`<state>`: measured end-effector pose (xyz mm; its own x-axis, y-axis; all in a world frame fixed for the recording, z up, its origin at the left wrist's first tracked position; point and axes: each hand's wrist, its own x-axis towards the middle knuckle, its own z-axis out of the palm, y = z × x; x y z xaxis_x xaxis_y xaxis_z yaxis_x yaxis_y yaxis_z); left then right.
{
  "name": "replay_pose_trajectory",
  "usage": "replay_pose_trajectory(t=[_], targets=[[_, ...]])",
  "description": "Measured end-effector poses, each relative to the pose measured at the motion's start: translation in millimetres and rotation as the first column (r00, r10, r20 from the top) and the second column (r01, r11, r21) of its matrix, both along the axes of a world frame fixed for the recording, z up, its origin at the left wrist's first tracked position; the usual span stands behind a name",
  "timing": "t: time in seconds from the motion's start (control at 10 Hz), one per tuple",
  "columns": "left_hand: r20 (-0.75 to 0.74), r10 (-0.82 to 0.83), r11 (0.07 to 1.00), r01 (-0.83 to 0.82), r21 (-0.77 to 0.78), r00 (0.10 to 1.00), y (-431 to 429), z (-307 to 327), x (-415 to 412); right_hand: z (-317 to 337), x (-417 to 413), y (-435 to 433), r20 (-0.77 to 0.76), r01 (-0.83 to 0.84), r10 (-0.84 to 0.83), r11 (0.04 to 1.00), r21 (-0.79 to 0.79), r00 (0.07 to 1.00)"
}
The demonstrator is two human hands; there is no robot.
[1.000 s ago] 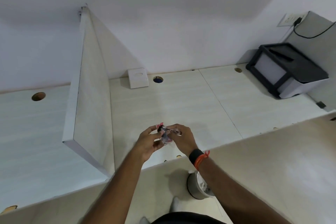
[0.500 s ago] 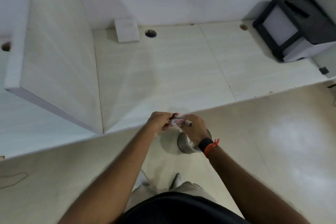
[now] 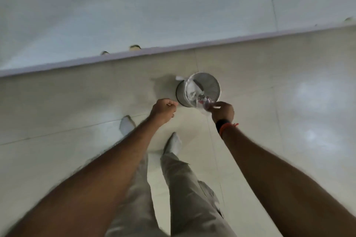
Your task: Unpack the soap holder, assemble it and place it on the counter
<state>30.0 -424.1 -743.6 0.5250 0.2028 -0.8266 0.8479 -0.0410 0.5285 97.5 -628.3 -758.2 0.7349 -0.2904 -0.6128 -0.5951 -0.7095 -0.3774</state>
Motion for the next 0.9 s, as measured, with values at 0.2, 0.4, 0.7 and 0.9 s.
replay_pose_trajectory(t=[0.2,0.4,0.7,0.9], targets=[[0.037,-0.059,0.998,0.058,0.022,0.998,-38,-110,16,-123,47,-21,-0.012,0.001,-0.001,1.0,-0.016,1.0],[0.101,-0.053,0.996,0.045,0.078,0.993,-46,-188,26,-223,74,-20,-0.114,-0.084,0.089,0.995,0.046,0.99],[0.095,-0.006,0.995,-0.003,0.104,0.995,-40,-152,-6,-164,49,-11,-0.199,-0.013,0.094,0.927,0.376,0.975],[0.257,0.046,0.992,-0.074,0.098,0.965,-14,-35,-5,-24,14,32,-0.095,0.008,0.047,0.859,0.511,0.994]])
